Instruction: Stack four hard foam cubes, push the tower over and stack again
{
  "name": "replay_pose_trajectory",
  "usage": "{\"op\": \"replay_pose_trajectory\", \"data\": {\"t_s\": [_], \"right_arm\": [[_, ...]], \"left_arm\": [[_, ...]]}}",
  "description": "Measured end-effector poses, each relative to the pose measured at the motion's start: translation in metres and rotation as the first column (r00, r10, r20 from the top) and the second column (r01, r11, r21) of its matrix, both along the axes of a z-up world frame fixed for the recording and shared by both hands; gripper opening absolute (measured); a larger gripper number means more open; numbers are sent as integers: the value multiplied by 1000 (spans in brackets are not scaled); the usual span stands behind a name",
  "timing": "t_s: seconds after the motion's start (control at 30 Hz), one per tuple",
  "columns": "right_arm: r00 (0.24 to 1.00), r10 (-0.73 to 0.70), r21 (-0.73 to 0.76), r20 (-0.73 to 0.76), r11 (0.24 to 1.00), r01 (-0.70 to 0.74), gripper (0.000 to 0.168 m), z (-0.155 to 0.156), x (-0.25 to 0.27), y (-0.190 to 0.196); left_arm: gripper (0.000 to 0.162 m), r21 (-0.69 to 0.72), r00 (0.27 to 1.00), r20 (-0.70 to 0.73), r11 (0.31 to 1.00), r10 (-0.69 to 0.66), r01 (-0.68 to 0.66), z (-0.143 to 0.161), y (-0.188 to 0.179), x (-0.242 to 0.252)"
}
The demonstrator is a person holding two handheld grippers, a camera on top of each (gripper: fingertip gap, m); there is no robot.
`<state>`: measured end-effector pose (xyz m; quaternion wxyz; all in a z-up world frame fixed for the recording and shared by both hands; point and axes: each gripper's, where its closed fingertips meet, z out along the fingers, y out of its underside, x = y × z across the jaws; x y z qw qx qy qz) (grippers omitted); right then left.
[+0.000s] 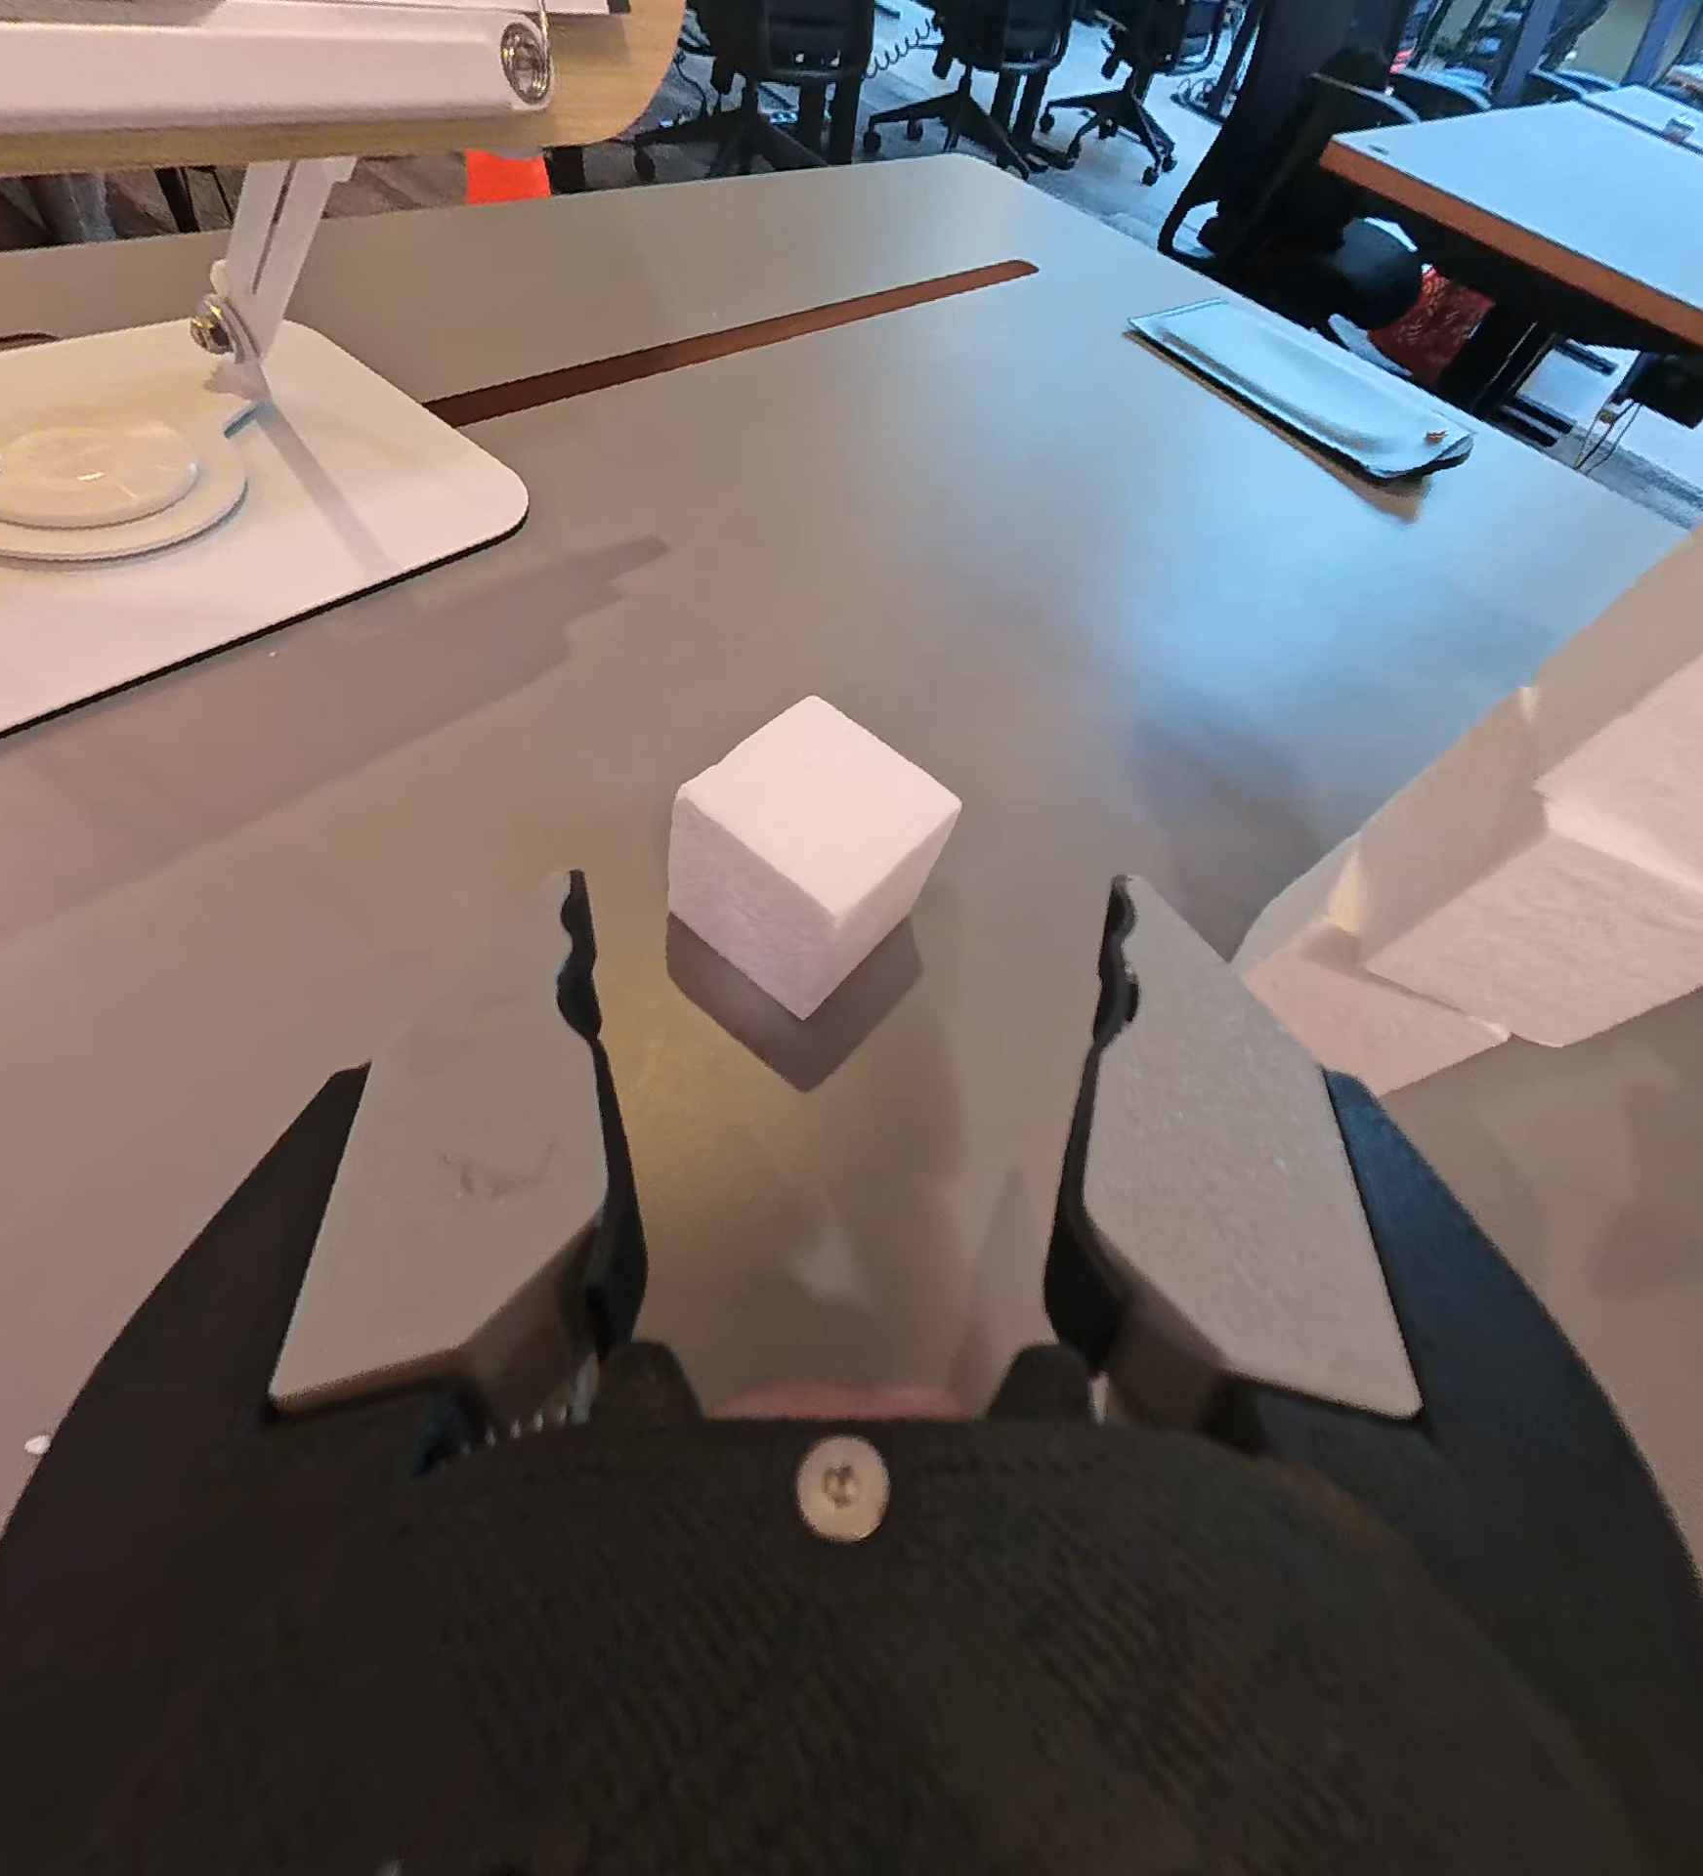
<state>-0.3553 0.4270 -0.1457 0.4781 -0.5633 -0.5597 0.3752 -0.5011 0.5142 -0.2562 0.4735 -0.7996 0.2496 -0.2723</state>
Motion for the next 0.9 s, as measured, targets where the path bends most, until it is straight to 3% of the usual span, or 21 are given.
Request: {"op": "replay_pose_trajectory", "data": {"t_s": [0.3,0.5,0.8,0.9], "right_arm": [[999,-40,-9,-20,999,40,49,2,5,11],[999,-47,-3,-10,999,47,49,-1,3,12],[999,-43,-2,2,999,43,49,-5,0,11],[999,-44,0,1,999,44,49,-4,0,11]], "left_arm": [[99,1,997,26,997,79,-79,2,10,6],[99,40,977,-142,987,161,-157,-14,17,14],[102,27,921,-358,987,156,-157,-46,31,21],[94,33,905,-386,983,179,-180,-49,35,24]]}}
